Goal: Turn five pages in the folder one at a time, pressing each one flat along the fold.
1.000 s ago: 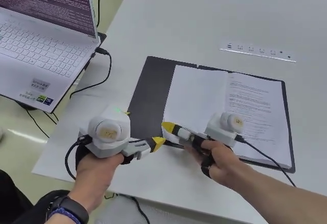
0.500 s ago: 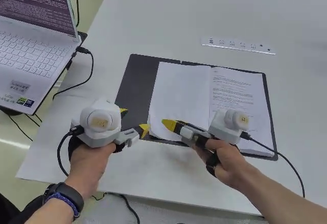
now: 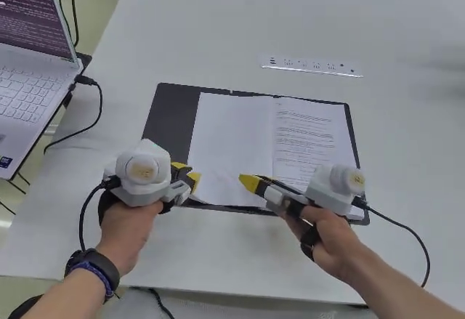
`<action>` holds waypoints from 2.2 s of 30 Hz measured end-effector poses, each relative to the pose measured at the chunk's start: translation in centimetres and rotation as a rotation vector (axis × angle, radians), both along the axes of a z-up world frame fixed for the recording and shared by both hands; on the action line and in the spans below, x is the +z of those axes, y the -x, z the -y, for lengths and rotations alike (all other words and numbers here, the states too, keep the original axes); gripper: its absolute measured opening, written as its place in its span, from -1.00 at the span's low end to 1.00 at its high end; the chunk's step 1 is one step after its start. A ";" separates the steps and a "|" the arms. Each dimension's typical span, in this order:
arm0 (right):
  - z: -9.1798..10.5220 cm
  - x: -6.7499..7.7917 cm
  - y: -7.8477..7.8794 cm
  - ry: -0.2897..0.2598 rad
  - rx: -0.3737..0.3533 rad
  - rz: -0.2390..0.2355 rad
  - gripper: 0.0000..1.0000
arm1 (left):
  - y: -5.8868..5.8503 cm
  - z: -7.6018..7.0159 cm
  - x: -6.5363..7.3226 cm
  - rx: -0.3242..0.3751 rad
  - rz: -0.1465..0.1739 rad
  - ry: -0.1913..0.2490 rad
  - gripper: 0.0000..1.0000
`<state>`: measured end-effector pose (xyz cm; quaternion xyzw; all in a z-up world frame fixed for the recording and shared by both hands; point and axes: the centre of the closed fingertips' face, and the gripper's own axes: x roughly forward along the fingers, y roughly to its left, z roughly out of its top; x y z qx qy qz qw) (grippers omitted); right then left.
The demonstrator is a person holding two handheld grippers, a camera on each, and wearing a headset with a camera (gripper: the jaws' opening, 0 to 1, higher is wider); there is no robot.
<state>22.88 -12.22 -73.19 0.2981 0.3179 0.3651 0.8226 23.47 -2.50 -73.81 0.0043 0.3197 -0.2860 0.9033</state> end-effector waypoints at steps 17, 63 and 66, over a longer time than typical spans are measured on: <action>2.3 -1.0 -0.5 0.019 -0.046 -0.023 -0.54 | 1.3 0.3 -5.1 0.009 -0.100 -0.016 -1.00; 3.4 -3.2 -10.6 0.093 -0.117 -0.020 -1.00 | 1.1 0.2 -5.1 -0.003 -0.131 -0.034 -1.00; 3.4 -2.9 -10.6 0.081 -0.126 -0.012 -1.00 | 1.1 0.2 -5.2 -0.003 -0.131 -0.032 -1.00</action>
